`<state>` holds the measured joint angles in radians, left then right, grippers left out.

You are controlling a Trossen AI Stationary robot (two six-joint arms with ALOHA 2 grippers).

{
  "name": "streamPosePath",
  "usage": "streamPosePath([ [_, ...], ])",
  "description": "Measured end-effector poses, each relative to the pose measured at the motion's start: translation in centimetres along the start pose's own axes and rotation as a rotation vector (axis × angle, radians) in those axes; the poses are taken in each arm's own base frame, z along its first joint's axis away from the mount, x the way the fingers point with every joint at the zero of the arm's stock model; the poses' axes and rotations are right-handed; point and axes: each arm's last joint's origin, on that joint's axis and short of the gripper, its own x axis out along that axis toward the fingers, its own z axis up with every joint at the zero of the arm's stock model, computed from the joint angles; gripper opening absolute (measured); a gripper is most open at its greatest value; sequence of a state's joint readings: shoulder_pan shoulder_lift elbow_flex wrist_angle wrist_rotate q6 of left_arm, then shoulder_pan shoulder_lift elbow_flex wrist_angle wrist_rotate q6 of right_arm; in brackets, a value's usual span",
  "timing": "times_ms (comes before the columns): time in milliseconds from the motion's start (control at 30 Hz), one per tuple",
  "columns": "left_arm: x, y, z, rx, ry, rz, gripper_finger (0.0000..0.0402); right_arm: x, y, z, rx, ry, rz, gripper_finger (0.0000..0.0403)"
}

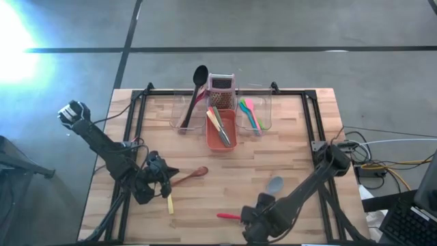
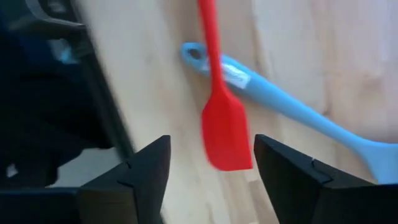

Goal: Pick & Place Kitchen Items
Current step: Put the red spatula into the right transparent bin

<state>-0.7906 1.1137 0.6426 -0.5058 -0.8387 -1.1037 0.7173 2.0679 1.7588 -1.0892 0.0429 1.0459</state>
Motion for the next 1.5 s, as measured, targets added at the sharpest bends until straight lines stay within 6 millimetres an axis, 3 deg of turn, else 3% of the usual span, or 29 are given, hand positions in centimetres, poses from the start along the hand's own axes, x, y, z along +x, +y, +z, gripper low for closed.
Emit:
streamPosePath([
  [433, 0.0, 0.0, 0.0, 0.005, 0.005, -0.006, 0.0027, 3.7, 0.3, -0.5, 0.045, 0.077, -0.096, 0.0303],
  [800, 0.0, 0.0, 0.0, 0.008, 0.001, -0.003, 0.003, 4.5, -0.1, -0.3, 0.042, 0.089, -0.12, 0.0349],
  [1267, 0.0, 0.0, 0.0, 0.004, 0.0, -0.006, 0.003, 7.4, -1.7, -1.2, 0.05, 0.108, -0.163, 0.0345],
  [1500, 0.0, -0.1, 0.0, 0.001, -0.001, -0.008, 0.0028, 7.6, -1.8, -1.3, 0.056, 0.108, -0.165, 0.0285],
])
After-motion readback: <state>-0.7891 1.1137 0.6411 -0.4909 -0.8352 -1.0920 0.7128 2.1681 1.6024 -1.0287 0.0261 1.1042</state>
